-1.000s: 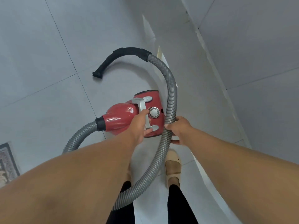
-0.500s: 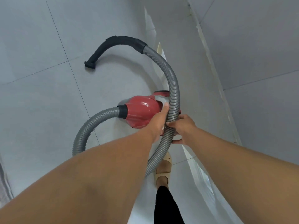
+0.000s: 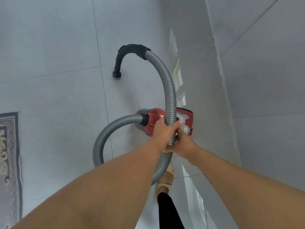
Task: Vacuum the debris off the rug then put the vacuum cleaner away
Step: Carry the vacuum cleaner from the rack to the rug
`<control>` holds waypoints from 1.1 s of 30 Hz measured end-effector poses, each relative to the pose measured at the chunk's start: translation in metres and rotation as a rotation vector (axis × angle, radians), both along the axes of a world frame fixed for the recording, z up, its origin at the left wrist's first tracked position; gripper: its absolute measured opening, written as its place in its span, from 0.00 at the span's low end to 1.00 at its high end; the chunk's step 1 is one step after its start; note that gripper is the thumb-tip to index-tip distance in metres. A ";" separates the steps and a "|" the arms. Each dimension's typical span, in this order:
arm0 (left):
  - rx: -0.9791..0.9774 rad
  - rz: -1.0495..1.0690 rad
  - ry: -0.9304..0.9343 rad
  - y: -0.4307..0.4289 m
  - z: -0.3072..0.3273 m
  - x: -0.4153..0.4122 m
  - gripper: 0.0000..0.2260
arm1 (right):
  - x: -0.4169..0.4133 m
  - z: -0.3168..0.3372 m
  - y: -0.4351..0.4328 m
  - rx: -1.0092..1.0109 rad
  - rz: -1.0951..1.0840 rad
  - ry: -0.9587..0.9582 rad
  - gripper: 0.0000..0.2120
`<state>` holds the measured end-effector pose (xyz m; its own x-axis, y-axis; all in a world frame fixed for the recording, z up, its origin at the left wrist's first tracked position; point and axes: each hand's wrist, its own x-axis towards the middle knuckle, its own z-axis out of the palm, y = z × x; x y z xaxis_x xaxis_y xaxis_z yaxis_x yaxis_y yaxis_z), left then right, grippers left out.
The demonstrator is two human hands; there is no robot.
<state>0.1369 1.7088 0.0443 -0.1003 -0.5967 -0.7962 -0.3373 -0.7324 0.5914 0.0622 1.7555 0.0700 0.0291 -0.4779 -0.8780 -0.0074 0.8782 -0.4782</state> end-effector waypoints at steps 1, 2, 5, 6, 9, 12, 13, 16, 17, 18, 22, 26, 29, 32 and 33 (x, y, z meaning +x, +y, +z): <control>-0.039 0.030 -0.016 -0.003 0.005 0.005 0.18 | 0.006 0.005 -0.002 -0.033 0.076 0.030 0.42; -0.065 0.068 -0.026 -0.006 0.011 0.013 0.18 | 0.012 0.010 -0.004 -0.057 0.141 0.055 0.44; -0.137 0.212 -0.035 -0.011 0.031 0.038 0.13 | 0.039 0.020 -0.013 -0.134 0.336 0.159 0.43; -0.145 0.261 -0.042 -0.011 0.036 0.043 0.12 | 0.045 0.023 -0.015 -0.142 0.380 0.187 0.43; -0.154 0.380 -0.035 -0.013 0.045 0.083 0.13 | 0.079 0.029 -0.020 -0.166 0.492 0.248 0.45; -0.144 0.446 -0.030 -0.021 0.050 0.137 0.12 | 0.123 0.040 -0.023 -0.152 0.666 0.365 0.36; -0.140 0.475 -0.038 -0.023 0.051 0.158 0.12 | 0.141 0.041 -0.023 -0.155 0.727 0.406 0.34; -0.108 0.647 -0.073 -0.022 0.054 0.231 0.15 | 0.207 0.051 -0.024 -0.185 0.895 0.474 0.29; -0.087 0.716 -0.070 -0.021 0.055 0.252 0.16 | 0.225 0.052 -0.024 -0.204 0.942 0.481 0.29; -0.068 0.783 -0.067 -0.019 0.056 0.280 0.16 | 0.250 0.055 -0.025 -0.223 0.995 0.480 0.28; -0.063 0.943 -0.075 -0.004 0.063 0.381 0.14 | 0.349 0.056 -0.025 -0.281 1.190 0.478 0.25; -0.112 0.973 -0.123 0.012 0.066 0.466 0.08 | 0.437 0.045 -0.013 -0.284 1.334 0.458 0.25; -0.119 0.996 -0.157 0.024 0.068 0.518 0.06 | 0.487 0.038 -0.002 -0.338 1.384 0.466 0.23; -0.119 1.084 -0.191 0.037 0.066 0.587 0.09 | 0.547 0.035 0.007 -0.471 1.424 0.504 0.18; -0.122 1.107 -0.196 0.038 0.066 0.603 0.11 | 0.560 0.035 0.008 -0.512 1.436 0.528 0.17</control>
